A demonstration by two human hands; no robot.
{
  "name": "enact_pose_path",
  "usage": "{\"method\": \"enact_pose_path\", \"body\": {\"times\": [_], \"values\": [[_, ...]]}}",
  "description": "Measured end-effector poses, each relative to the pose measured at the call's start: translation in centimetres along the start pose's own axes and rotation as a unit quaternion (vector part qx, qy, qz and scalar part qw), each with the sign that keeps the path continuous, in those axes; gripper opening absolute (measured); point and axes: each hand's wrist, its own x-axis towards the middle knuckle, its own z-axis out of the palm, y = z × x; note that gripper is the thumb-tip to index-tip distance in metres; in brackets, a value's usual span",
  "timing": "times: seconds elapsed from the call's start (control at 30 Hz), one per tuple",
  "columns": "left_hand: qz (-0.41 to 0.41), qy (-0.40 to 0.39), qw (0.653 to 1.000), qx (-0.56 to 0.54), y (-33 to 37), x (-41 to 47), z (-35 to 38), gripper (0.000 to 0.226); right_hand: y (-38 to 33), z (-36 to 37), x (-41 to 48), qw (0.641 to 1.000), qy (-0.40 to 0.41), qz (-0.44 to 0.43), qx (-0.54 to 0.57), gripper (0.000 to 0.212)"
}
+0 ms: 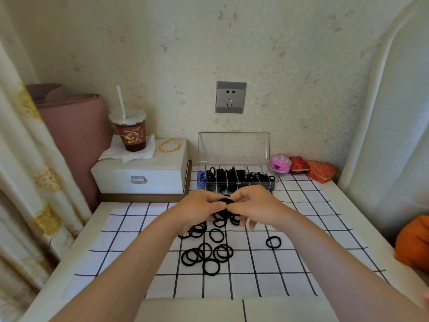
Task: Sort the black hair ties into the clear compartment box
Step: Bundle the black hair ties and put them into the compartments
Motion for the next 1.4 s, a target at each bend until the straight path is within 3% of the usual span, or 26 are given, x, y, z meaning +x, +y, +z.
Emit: {"method": "enact_pose_path", "body": {"times": [0.13,0.2,0.33,0.57,0.8,0.87,1.0,1.1,1.27,1.4], "values": [[0.006,0.0,0.999,-0.048,0.2,-0.1,-0.2,0.023,0.1,-0.8,0.0,0.999,0.036,0.012,0.037,0.037],[0.014,-0.003,0.998,-0.057,0.3,-0.1,-0.2,0.022,0.2,-0.8,-0.2,0.997,-0.004,0.034,0.072,0.047],[0.003,0.017,0.997,-0.074,0.3,0.1,-0.1,0.027,0.2,-0.7,-0.5,0.984,-0.083,0.048,0.149,0.034],[0.013,0.009,0.99,-0.138,1.1,-0.4,0.2,0.019,0.4,-1.1,0.0,0.981,-0.033,0.035,0.19,0.031],[0.029,-0.023,0.994,-0.103,1.2,0.9,0.4,0.036,1.1,-2.6,1.4,0.982,0.024,0.048,0.179,0.022],[0.024,-0.003,0.997,-0.077,1.5,1.8,0.2,0.04,1.0,-3.8,2.2,0.978,0.061,0.055,0.192,0.019],[0.082,0.134,0.986,0.054,2.8,4.8,-0.2,0.026,1.0,-6.3,4.8,0.962,0.149,0.062,0.22,0.025],[0.133,0.16,0.971,0.121,4.0,7.4,-0.1,0.024,0.9,-7.6,7.0,0.959,0.205,0.054,0.189,0.028],[0.169,0.145,0.94,0.257,3.6,11.2,0.8,0.041,1.7,-7.8,10.0,0.962,0.26,0.034,0.073,0.019],[0.171,0.14,0.923,0.316,2.4,13.0,1.1,0.05,2.4,-7.5,11.3,0.944,0.282,0.043,-0.167,0.022]]}}
